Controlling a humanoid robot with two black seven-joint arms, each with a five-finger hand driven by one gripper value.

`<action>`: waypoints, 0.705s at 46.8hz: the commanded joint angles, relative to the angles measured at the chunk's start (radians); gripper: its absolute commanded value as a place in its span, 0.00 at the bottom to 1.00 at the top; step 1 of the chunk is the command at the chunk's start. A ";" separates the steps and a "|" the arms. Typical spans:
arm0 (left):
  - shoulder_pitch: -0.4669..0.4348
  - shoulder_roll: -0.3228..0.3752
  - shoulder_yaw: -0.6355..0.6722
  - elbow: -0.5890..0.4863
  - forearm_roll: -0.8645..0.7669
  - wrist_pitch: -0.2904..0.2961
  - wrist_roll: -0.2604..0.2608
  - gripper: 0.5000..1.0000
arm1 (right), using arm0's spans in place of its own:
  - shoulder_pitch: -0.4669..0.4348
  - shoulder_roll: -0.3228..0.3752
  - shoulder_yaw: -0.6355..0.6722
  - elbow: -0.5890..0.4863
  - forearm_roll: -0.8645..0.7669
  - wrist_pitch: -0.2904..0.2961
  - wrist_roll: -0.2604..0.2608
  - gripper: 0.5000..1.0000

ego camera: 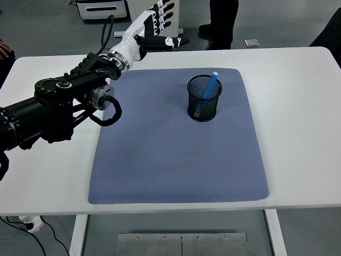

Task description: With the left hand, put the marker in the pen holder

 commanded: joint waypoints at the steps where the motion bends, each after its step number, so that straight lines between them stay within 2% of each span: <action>1: 0.042 0.002 -0.003 0.021 0.000 0.067 -0.008 1.00 | 0.001 0.000 0.000 0.000 0.000 0.000 0.000 1.00; 4: 0.073 0.002 -0.018 0.026 -0.012 0.100 -0.017 1.00 | -0.001 0.000 0.000 0.000 0.000 0.000 0.000 1.00; 9: 0.148 0.005 -0.098 0.026 -0.014 0.091 -0.063 1.00 | 0.001 0.000 0.000 0.000 0.000 0.000 0.000 1.00; 14: 0.193 0.008 -0.205 0.026 -0.014 0.083 -0.066 1.00 | -0.001 0.000 0.000 0.000 0.000 0.000 0.000 1.00; 25: 0.293 0.008 -0.411 0.024 -0.014 0.023 -0.061 1.00 | 0.001 0.000 0.000 0.000 0.000 0.000 0.000 1.00; 33: 0.332 0.031 -0.474 0.024 -0.019 -0.020 -0.061 1.00 | 0.001 0.000 0.000 0.000 0.000 0.000 0.000 1.00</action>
